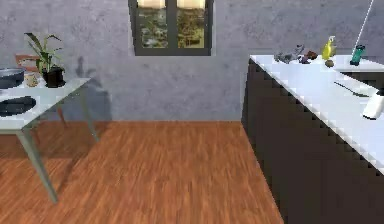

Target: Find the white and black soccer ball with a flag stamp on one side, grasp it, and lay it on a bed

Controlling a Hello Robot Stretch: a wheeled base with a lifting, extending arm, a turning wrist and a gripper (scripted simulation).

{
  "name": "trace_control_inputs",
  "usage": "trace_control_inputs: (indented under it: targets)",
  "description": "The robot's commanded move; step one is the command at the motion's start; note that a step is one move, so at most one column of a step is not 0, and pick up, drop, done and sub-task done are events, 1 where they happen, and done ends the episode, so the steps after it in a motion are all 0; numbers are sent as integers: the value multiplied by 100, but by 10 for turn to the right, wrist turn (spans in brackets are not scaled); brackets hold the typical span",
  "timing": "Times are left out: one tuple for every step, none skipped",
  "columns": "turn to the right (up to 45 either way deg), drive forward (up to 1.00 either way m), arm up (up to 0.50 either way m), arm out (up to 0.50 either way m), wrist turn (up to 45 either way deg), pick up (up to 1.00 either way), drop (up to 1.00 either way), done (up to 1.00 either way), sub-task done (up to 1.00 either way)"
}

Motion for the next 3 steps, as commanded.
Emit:
trace_control_inputs:
  targets:
    - [-450, 0, 0, 0, 0, 0, 0, 0, 0]
    - [-390, 0, 0, 0, 0, 0, 0, 0, 0]
    - [0, 100, 0, 0, 0, 0, 0, 0, 0]
